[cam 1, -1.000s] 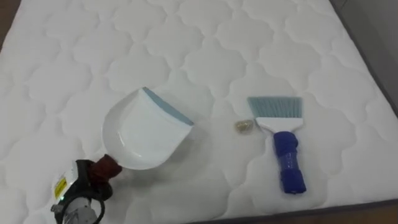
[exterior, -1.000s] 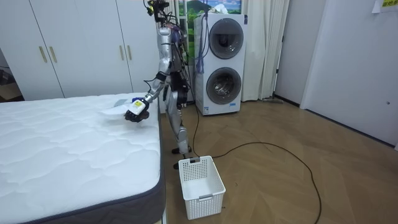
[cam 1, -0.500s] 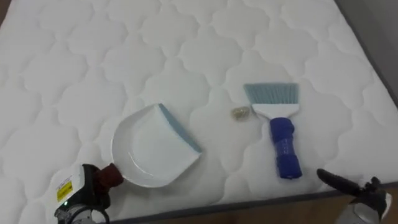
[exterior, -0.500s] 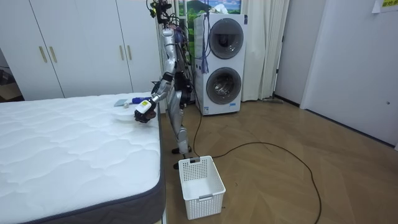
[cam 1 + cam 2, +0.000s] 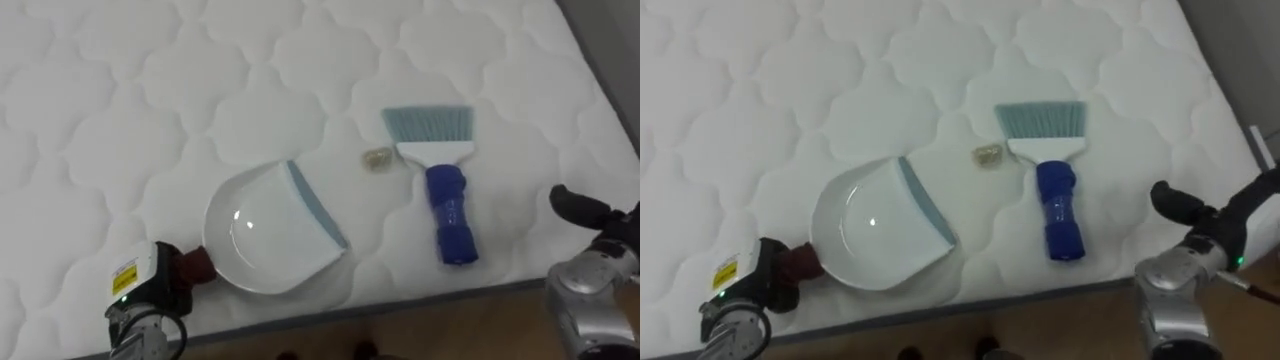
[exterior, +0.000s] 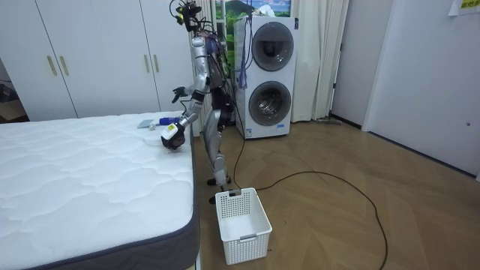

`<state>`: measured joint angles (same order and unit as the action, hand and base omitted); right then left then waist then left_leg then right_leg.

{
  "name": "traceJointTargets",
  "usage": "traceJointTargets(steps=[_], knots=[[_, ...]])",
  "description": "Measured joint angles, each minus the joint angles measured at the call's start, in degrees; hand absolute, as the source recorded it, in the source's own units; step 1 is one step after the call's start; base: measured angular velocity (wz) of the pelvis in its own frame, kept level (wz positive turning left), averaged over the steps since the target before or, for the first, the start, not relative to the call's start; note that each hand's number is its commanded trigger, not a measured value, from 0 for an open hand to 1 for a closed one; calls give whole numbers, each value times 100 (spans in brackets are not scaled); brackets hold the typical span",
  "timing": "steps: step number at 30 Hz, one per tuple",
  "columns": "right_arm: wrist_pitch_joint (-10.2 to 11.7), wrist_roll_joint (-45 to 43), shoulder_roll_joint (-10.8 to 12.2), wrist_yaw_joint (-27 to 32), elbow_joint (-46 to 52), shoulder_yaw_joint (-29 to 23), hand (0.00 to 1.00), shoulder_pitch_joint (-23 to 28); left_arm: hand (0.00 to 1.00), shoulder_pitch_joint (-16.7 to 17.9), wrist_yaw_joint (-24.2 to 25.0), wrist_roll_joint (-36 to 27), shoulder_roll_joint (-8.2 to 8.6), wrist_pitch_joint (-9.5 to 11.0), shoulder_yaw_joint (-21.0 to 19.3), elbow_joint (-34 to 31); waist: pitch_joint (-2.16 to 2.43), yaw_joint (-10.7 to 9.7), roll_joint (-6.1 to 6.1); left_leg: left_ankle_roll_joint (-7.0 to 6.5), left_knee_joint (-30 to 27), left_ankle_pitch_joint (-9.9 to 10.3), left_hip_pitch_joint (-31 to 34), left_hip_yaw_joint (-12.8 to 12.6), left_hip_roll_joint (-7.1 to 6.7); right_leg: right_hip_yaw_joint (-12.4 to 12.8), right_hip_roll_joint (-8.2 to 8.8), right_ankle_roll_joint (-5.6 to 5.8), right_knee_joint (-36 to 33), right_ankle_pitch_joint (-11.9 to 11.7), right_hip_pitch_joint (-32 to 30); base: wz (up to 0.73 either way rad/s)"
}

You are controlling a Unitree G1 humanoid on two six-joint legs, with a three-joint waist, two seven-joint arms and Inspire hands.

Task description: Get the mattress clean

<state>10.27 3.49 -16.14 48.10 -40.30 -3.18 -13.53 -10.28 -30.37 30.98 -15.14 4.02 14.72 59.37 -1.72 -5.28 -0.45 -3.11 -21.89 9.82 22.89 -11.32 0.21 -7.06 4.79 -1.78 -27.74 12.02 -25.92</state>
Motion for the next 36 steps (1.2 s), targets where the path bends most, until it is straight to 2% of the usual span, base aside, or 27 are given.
traceJointTargets(steps=[6,17,19,21,26,32,36], knots=[[97,-132,12,-85,25,619,0,-60,100,-171,91,0,4,11,196,120,-60,90,93,3,7,2,-6,-17,13,-54,13,-14,18,4,31,2],[96,-128,53,-702,22,1055,0,-61,100,-335,272,-8,5,12,240,118,-66,120,112,2,-3,1,96,-17,35,-214,32,-8,107,28,44,7],[95,-128,54,-798,22,1135,0,-66,100,-359,312,-23,7,12,269,118,-73,133,123,2,9,1,97,-16,33,-249,34,-8,100,28,45,3],[95,-131,60,-866,19,1249,0,-120,100,-396,343,-172,6,13,361,117,-106,154,187,1,10,1,112,-13,33,-254,37,-8,101,28,48,2],[90,-149,165,-997,-27,1374,0,-120,100,-433,426,-216,6,27,366,110,-104,235,211,2,0,1,158,-30,43,-235,33,-15,84,32,-2,0],[89,-148,252,-1167,-265,1563,0,-195,100,-474,518,-217,10,15,368,123,-103,274,211,1,-14,0,125,-154,66,-226,48,-15,5,32,0,0],[85,-148,278,-1263,-536,1604,0,-323,100,-533,590,-216,17,-13,367,125,-120,272,236,-1,-24,1,137,-223,101,-241,42,-26,3,39,-7,0]])
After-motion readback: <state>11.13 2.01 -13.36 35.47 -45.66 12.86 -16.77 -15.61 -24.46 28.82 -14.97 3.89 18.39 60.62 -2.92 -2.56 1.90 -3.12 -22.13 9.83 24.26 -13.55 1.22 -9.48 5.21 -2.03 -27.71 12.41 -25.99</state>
